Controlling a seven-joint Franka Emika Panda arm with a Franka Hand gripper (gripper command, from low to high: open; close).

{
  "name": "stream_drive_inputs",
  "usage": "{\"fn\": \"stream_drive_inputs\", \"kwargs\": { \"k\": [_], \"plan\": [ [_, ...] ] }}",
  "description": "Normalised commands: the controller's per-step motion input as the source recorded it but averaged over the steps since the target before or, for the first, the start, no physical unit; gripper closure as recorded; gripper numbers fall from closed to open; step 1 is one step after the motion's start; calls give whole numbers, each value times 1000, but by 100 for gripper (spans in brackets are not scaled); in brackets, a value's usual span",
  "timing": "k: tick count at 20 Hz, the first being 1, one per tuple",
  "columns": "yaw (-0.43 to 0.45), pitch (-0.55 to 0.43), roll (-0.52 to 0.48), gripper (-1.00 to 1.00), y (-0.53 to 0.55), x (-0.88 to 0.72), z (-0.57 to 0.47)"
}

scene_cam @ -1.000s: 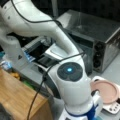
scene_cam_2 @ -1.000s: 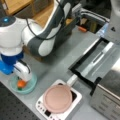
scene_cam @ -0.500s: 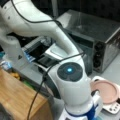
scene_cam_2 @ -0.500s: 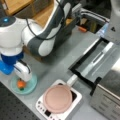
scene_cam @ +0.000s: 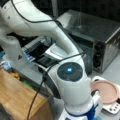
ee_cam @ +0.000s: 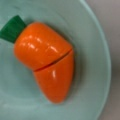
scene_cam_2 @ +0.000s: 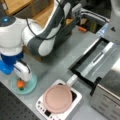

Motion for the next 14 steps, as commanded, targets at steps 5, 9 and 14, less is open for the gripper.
{"fn": "stream_drive_inputs", "kwargs": {
  "k": [5,9,14],
  "plan": [
    [-56,183,-169,-100,89,16,435],
    [-96,164,-153,-100,147,29,336],
    [-96,189,-180,-100,205,3,238]
  ]
}}
